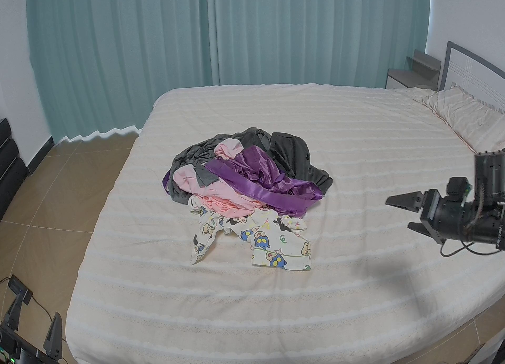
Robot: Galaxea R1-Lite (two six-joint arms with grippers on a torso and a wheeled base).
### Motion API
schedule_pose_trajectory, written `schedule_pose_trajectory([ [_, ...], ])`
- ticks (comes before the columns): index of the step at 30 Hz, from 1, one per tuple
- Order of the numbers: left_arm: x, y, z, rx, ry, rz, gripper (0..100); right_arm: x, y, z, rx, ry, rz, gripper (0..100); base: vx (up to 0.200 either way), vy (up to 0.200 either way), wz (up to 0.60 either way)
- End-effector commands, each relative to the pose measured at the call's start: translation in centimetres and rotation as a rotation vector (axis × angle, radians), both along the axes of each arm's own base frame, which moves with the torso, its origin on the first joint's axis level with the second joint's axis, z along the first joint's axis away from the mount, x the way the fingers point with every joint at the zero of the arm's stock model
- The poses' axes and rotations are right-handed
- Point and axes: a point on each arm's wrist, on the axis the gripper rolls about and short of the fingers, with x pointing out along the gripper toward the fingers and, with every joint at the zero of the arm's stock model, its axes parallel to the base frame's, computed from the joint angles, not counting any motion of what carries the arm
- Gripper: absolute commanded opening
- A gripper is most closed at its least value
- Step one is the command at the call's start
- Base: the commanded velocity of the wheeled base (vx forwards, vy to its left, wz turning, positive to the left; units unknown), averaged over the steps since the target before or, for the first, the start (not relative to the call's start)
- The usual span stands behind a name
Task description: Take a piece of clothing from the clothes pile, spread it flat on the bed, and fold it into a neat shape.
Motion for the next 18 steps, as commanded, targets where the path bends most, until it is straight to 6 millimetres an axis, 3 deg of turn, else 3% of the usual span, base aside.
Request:
schedule_pose_trajectory([
  [1,0.0,0.0,-0.5,-0.001,0.001,0.002,100,7.1,4.2,-4.0,0.060,0.119,-0.036,100,0.000,0.000,0.00],
  [10,0.0,0.0,-0.5,-0.001,0.001,0.000,100,11.5,9.2,-9.4,0.012,0.157,-0.062,100,0.000,0.000,0.00],
  [18,0.0,0.0,-0.5,-0.001,0.001,0.002,100,13.6,11.8,-12.4,-0.025,0.162,-0.053,100,0.000,0.000,0.00],
])
